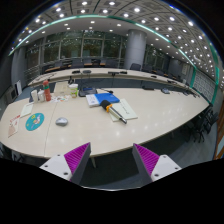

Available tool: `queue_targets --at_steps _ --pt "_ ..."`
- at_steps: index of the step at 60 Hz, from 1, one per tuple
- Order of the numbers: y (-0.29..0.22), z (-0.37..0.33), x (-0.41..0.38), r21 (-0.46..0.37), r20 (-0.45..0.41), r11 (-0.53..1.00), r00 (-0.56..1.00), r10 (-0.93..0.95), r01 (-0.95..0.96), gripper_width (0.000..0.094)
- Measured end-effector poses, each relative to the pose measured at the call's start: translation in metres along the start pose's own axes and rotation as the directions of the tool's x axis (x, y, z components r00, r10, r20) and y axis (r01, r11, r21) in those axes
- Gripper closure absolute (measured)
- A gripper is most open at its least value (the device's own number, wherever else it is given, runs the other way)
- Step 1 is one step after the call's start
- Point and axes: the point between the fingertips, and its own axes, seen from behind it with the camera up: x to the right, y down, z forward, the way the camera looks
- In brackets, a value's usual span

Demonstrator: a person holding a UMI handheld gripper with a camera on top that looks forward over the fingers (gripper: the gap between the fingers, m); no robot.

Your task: Arrange mouse

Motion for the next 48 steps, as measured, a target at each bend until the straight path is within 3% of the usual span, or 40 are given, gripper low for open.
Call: queue_targets --at_steps 12,24,37,48 --pt "0.041 0.021 -0.025 -0.066 0.048 0.998 0.999 -0.017 0.020 0.0076" --pt "0.072 0.066 -0.099 -0.124 0.135 0.989 0.989 -0.061 0.078 0.0076" --pt "0.066 0.142 -0.207 -0.090 0.233 0.992 0.971 -0.062 0.085 0.0077" --pt "0.042 0.227 -0.278 -0.061 0.244 0.992 0.966 -0.089 0.107 0.0078"
